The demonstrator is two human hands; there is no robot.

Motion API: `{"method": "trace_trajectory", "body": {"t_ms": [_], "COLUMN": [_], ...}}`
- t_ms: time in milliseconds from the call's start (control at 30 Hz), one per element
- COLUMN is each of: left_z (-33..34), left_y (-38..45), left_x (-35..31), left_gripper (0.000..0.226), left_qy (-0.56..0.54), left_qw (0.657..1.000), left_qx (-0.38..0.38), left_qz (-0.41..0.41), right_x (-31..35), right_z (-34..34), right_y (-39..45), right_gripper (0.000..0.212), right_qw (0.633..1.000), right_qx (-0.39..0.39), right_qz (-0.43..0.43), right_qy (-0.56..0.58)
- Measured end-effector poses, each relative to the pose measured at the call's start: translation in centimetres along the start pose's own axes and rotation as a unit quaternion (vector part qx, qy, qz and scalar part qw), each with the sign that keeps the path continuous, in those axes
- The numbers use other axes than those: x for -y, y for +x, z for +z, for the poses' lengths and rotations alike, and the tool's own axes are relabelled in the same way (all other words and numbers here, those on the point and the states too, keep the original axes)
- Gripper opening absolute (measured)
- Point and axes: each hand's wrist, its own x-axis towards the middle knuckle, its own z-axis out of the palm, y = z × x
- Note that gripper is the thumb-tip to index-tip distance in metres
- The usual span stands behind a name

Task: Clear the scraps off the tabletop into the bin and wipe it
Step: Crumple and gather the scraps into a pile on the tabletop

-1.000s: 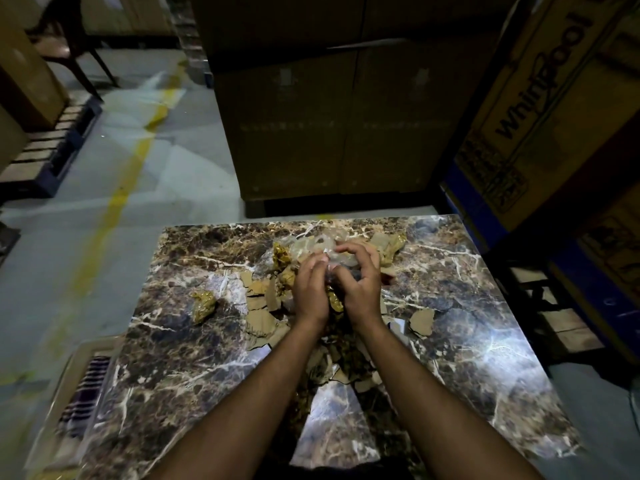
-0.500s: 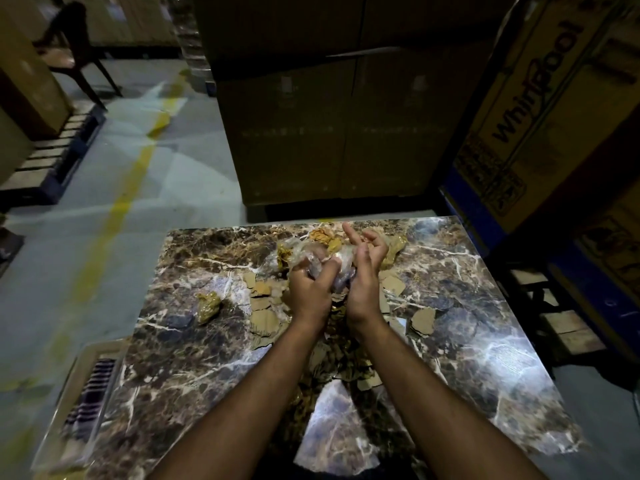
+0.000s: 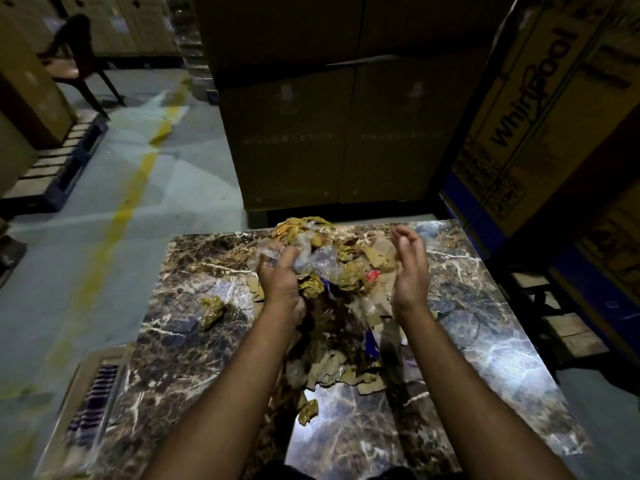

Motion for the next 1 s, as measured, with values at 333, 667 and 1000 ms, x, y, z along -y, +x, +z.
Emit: {"method": "trace_trajectory", "body": {"t_ms": [333,667,1000], "left_z": [0.4,-0.2,-0.1], "left_y": [-2.5,-1.5,-2.1], "left_x": [1.7,1.3,1.1], "left_gripper": [0.086,0.042,0.040], "left_qy": [-0.086,0.119,0.175], "left_qw": [0.980,0.974,0.954], "left_qx": [0.134,0.190,0.243], "left_qz": [-0.117,-0.036,-0.012], "right_x": [-2.5,-1.8,-0.6], "right_z": [4.6,4.8,4.7], "right_y": [-4.3,-3.1,-0.9], "right_gripper": [0.099,0.053,0.068], "right_qw": [0.987,0.977,0.967], "right_qx": [0.104,0.167,0.243], "right_qz": [0.106,0.095,0.070], "right_qy": [0.068,0.091,0.034]}}
